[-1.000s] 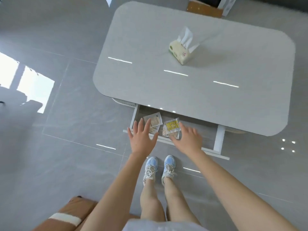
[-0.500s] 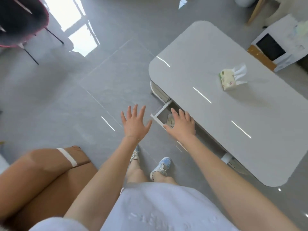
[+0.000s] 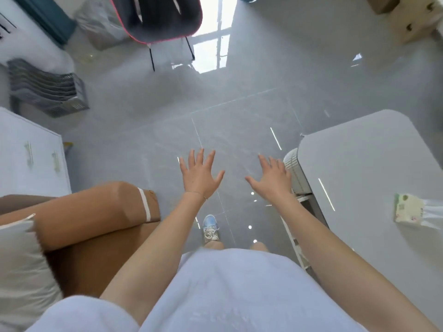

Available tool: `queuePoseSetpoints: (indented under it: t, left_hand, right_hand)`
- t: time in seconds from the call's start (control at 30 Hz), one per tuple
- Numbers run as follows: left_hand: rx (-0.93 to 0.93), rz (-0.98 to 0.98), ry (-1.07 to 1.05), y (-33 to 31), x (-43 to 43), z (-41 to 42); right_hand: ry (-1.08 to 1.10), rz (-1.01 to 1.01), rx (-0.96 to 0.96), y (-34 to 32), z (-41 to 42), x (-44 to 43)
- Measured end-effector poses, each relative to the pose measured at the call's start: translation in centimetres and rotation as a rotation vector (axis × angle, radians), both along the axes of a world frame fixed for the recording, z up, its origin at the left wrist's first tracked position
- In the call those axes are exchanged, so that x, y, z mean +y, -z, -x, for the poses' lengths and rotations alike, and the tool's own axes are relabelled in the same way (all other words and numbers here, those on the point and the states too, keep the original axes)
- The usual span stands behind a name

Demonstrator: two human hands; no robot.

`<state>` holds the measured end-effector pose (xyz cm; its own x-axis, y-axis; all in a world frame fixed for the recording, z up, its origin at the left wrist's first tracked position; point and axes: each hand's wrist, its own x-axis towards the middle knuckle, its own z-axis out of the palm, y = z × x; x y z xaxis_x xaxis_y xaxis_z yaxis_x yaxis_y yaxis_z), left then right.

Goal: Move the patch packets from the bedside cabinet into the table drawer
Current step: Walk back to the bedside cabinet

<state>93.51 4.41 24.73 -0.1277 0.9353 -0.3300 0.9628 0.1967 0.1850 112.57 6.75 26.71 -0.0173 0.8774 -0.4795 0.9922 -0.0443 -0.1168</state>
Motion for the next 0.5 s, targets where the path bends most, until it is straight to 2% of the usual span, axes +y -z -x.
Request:
queuePoseSetpoints:
  t: [0.17, 0.5]
  left_hand:
    - [0.036, -0.01, -0.097, -0.1, 3.1, 8.5]
    - [0.013, -0.027, -0.395, 0.4, 9.9, 20.3]
  right_hand:
    - [-0.134, 0.001, 0.024, -0.6, 9.5, 5.7]
    - [-0.451, 0.018, 0.032, -0.6, 23.7, 16.9]
